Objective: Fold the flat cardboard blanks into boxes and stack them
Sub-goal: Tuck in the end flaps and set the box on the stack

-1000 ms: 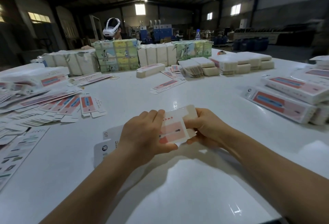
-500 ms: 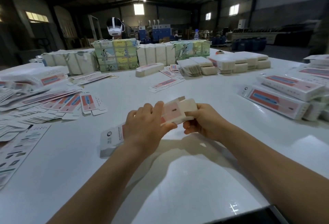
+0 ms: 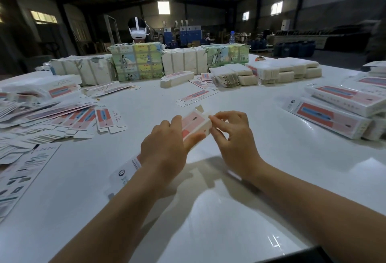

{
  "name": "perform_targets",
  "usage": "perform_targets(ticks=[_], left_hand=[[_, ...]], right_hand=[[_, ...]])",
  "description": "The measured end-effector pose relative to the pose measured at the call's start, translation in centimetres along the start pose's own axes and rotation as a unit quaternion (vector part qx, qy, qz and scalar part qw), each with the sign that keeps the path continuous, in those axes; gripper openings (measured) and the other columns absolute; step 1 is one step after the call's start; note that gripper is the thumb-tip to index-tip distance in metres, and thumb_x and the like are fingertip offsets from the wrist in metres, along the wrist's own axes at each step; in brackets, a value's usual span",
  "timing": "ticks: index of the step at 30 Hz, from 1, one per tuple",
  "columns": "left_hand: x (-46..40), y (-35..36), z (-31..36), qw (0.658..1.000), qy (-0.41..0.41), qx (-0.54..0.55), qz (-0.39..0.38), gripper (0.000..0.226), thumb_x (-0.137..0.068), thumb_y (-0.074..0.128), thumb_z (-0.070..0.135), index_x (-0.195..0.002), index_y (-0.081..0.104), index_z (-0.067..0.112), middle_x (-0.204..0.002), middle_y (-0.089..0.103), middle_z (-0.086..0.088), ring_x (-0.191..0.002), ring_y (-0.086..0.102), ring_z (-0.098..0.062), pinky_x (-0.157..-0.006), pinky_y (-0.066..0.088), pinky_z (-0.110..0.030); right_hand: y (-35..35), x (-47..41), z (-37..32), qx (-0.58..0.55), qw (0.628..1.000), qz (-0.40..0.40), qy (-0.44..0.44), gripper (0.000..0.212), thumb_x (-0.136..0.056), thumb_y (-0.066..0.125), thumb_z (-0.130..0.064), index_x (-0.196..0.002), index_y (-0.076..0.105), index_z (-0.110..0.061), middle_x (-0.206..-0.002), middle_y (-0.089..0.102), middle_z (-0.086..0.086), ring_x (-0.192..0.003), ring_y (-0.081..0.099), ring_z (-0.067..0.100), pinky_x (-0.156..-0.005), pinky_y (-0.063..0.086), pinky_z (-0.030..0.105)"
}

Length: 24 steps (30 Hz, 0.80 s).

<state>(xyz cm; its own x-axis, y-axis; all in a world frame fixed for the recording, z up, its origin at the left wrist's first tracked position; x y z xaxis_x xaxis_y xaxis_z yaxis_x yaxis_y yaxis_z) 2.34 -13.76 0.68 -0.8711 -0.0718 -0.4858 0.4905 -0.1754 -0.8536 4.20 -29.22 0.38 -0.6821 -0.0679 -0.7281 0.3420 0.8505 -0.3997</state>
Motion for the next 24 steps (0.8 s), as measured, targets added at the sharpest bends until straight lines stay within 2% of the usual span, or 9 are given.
perform_targets(ticks=[5, 8, 10, 12, 15, 17, 19, 21, 24], left_hand=[[0.3, -0.6, 0.5, 0.999, 0.036, 0.007, 0.031, 0.094, -0.067, 0.008, 0.079, -0.134, 0.041, 0.022, -0.112, 0.058, -0.002, -0.094, 0.053, -0.021, -0.072, 0.046, -0.035], [0.2, -0.7, 0.4, 0.998, 0.058, 0.031, 0.025, 0.091, -0.069, 0.015, 0.078, -0.135, 0.042, 0.022, -0.113, 0.058, -0.001, -0.097, 0.052, -0.021, -0.073, 0.047, -0.035], [0.1, -0.8, 0.3, 0.995, 0.076, 0.065, 0.017, 0.090, -0.069, 0.017, 0.078, -0.135, 0.043, 0.022, -0.113, 0.058, 0.000, -0.096, 0.052, -0.019, -0.074, 0.049, -0.037], [0.1, -0.9, 0.3, 0.991, 0.090, 0.096, 0.008, 0.089, -0.069, 0.019, 0.078, -0.136, 0.043, 0.023, -0.114, 0.058, 0.001, -0.095, 0.052, -0.018, -0.074, 0.051, -0.038], [0.2, -1.1, 0.3, 0.990, 0.099, 0.099, 0.002, 0.089, -0.070, 0.020, 0.077, -0.136, 0.043, 0.022, -0.115, 0.058, 0.001, -0.094, 0.052, -0.017, -0.073, 0.052, -0.038], [0.3, -1.1, 0.4, 0.992, 0.093, 0.086, 0.002, 0.089, -0.070, 0.018, 0.077, -0.136, 0.042, 0.024, -0.116, 0.058, 0.002, -0.094, 0.052, -0.017, -0.072, 0.052, -0.037], [0.3, -1.0, 0.5, 0.994, 0.085, 0.068, 0.007, 0.089, -0.069, 0.014, 0.077, -0.136, 0.042, 0.025, -0.114, 0.059, 0.003, -0.095, 0.052, -0.017, -0.069, 0.049, -0.034], [0.4, -0.9, 0.7, 0.996, 0.077, 0.044, 0.020, 0.089, -0.070, 0.011, 0.077, -0.135, 0.043, 0.025, -0.110, 0.059, 0.002, -0.094, 0.052, -0.018, -0.064, 0.041, -0.030], [0.5, -0.9, 1.2, 0.997, 0.072, -0.003, 0.039, 0.091, -0.071, 0.007, 0.075, -0.135, 0.043, 0.021, -0.107, 0.059, -0.001, -0.094, 0.052, -0.021, -0.063, 0.036, -0.031]], right_hand=[[-0.3, 0.3, -0.4, -0.039, 0.999, -0.007, 0.009, 0.022, -0.089, 0.060, -0.002, -0.106, 0.073, -0.010, -0.103, 0.064, -0.001, -0.107, 0.041, 0.016, -0.094, 0.038, 0.035], [-0.4, 0.1, -0.7, -0.061, 0.998, -0.023, 0.009, 0.020, -0.088, 0.057, -0.003, -0.100, 0.072, -0.009, -0.123, 0.056, -0.001, -0.120, 0.035, 0.014, -0.106, 0.032, 0.036], [-0.4, 0.0, -0.9, -0.075, 0.996, -0.056, 0.014, 0.023, -0.086, 0.049, -0.012, -0.096, 0.069, -0.009, -0.137, 0.043, -0.008, -0.133, 0.025, 0.009, -0.113, 0.020, 0.029], [-0.4, -0.2, -1.1, -0.092, 0.992, -0.081, 0.013, 0.026, -0.082, 0.044, -0.017, -0.095, 0.065, -0.013, -0.140, 0.038, -0.015, -0.138, 0.018, 0.005, -0.116, 0.016, 0.030], [-1.1, -0.1, -1.7, -0.124, 0.990, -0.061, 0.009, 0.033, -0.080, 0.047, -0.016, -0.110, 0.051, -0.031, -0.127, 0.048, -0.017, -0.130, 0.037, 0.008, -0.112, 0.026, 0.052], [-1.3, 0.1, -1.9, -0.114, 0.993, -0.034, -0.004, 0.048, -0.083, 0.051, -0.014, -0.127, 0.040, -0.029, -0.120, 0.050, -0.016, -0.117, 0.047, 0.000, -0.107, 0.030, 0.057], [-0.9, 0.5, -1.9, -0.072, 0.997, -0.024, -0.019, 0.055, -0.087, 0.051, -0.007, -0.140, 0.036, -0.018, -0.120, 0.055, -0.009, -0.107, 0.044, -0.010, -0.106, 0.030, 0.060], [-0.3, 0.9, -2.1, -0.042, 0.999, -0.020, -0.028, 0.053, -0.089, 0.044, -0.005, -0.142, 0.037, -0.006, -0.124, 0.059, 0.005, -0.111, 0.038, -0.003, -0.105, 0.030, 0.062], [0.3, 1.1, -2.3, -0.033, 0.998, -0.051, -0.008, 0.055, -0.089, 0.035, -0.011, -0.143, 0.036, -0.003, -0.134, 0.052, 0.011, -0.121, 0.027, 0.004, -0.108, 0.028, 0.060]])
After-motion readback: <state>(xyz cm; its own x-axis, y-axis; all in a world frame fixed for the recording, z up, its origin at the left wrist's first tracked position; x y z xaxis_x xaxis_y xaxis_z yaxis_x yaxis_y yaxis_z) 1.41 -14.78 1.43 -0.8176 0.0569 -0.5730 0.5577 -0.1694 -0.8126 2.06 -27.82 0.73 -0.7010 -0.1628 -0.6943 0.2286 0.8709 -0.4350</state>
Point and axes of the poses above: each hand's wrist, its own x-axis away from the middle knuckle, its own y-axis out of the palm, z = x × y, the point moved 6 cm from there along -x, towards the middle knuckle
